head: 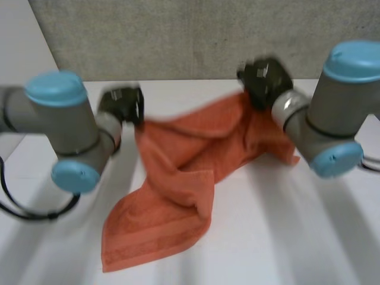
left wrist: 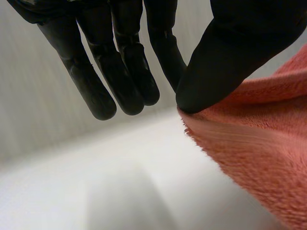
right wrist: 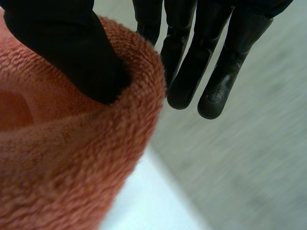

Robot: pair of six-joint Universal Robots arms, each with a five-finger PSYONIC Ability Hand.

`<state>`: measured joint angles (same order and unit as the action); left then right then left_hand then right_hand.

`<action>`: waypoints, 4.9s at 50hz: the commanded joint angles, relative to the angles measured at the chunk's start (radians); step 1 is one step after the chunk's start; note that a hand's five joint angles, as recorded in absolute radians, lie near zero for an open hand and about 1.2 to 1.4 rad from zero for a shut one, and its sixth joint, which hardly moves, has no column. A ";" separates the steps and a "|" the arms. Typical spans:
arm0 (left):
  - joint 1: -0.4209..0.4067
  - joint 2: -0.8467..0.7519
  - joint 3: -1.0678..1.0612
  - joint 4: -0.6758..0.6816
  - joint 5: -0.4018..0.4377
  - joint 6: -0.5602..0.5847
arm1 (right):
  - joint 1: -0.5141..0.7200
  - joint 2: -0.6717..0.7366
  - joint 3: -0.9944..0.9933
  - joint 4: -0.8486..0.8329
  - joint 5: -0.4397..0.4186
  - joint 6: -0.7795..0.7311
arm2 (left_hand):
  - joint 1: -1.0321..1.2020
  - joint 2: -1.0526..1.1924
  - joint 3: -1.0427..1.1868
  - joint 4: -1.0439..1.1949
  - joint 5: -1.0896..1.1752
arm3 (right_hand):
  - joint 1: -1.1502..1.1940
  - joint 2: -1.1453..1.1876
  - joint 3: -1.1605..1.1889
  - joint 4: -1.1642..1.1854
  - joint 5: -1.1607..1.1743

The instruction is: Fold the laundry

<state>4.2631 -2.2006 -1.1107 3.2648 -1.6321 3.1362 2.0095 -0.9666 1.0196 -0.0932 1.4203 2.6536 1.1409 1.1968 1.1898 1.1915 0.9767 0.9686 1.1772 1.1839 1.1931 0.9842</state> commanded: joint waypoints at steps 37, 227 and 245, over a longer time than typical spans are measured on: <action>-0.003 0.170 -0.544 0.311 0.004 0.044 | -0.095 -0.195 0.208 0.359 -0.149 0.178 | -0.405 -0.461 -0.454 -0.455 -0.415 | 0.428 0.219 0.212 0.203 0.238; 0.014 0.243 0.064 0.455 -0.032 0.430 | -0.178 -0.144 -0.183 0.109 -0.011 0.198 | 0.255 0.199 0.207 0.205 0.245 | 0.428 0.219 0.212 0.203 0.238; 0.092 0.311 -0.367 0.326 0.026 0.424 | -0.193 -0.149 -0.059 0.568 -0.213 0.116 | 0.255 0.199 0.207 0.205 0.245 | 0.428 0.219 0.212 0.203 0.238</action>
<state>4.3196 -1.8693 -1.2071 3.6637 -1.6061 3.5625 1.8172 -1.2402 0.9558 0.2361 1.2432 2.8856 1.1387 1.1998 1.1949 1.1962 0.9700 0.9687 1.1782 1.1876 1.1933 0.9926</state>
